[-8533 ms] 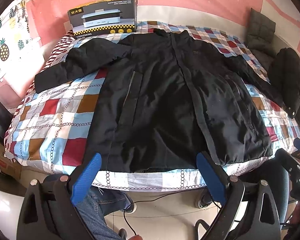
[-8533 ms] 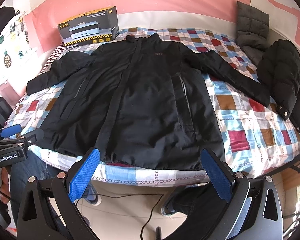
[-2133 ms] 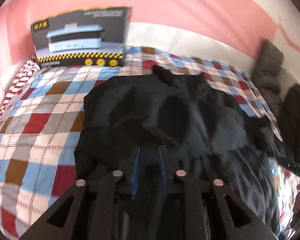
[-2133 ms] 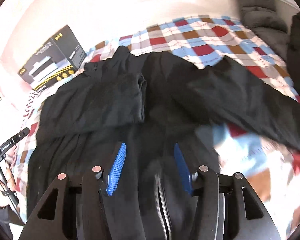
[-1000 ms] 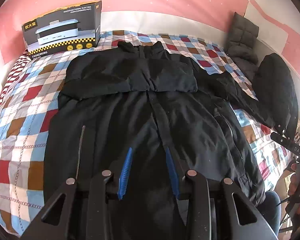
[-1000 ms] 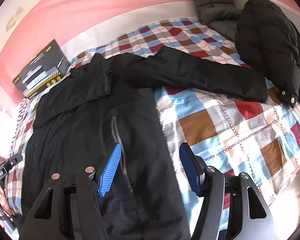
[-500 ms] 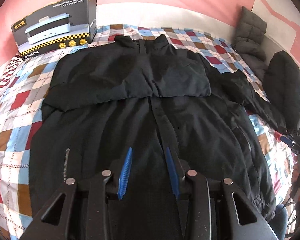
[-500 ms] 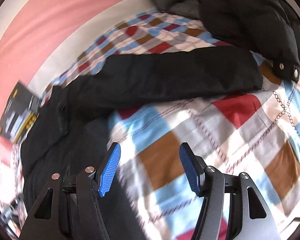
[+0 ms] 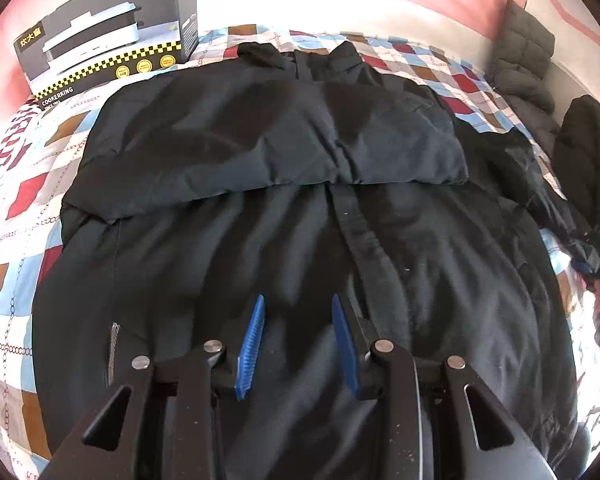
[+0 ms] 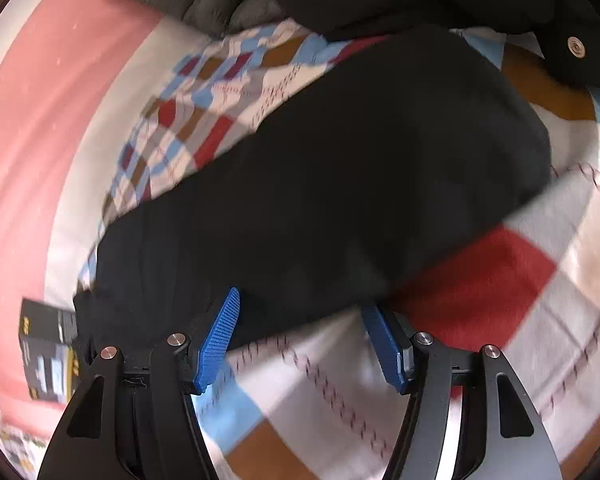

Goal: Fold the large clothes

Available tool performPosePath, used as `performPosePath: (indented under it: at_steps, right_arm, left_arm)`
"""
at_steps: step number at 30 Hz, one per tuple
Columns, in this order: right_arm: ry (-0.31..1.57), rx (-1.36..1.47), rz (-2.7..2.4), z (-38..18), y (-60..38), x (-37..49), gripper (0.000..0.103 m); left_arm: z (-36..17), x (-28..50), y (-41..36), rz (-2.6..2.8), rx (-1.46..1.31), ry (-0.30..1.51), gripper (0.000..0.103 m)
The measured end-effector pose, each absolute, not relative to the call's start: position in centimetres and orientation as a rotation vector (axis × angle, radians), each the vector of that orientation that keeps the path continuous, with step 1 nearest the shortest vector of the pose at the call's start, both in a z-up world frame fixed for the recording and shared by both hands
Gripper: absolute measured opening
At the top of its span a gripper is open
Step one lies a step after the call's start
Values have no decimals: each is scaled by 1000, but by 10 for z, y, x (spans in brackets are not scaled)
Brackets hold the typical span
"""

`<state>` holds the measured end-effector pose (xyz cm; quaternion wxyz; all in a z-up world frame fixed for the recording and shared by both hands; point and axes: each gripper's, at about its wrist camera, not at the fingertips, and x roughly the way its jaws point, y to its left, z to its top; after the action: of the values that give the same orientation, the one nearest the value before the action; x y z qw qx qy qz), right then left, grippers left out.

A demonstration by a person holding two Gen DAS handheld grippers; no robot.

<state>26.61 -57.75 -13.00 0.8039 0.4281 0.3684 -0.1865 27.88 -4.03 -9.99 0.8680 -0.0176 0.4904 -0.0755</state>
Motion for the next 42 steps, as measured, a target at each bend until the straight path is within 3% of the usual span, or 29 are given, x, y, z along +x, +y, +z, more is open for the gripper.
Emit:
performPosePath:
  at_steps: [5,6,7,9,12,24,29,34,39,42]
  right_arm:
    - [758,961,-458,-130,-595,276,64]
    - [753,970,-472,-129,-597,277,59]
    - [754,968,-486,-127,-598,280,41]
    - [748,935,-490,-115,-597,282,20]
    - [724,854,-475,-84,-587,286,12]
    - [532,536,-145,86,-466,330,9]
    - [541,409,40,117,-374,360,8]
    - [606,263,169,102,-281,386,8]
    - [734,130,269,45,-196,420,9]
    - [846,46,306,2,-151,431,19]
  left_arm:
    - [-106,281,-35,-147,-50,1034,37]
    - [-106,281,-34,-147,-52,1033,37]
    - [-106,281,-33,-146,-53,1031,37]
    - [-105,281,-31,-142,-56,1029,37]
    - [-104,281,-24,-132,-66,1026,37]
    - [-92,273,22,-68,-143,991,37]
    - [-90,268,49,-28,-182,974,37]
    - [-94,262,77,8,-228,971,37]
    - [-98,257,97,35,-260,968,37]
    - [-100,254,107,44,-274,965,37]
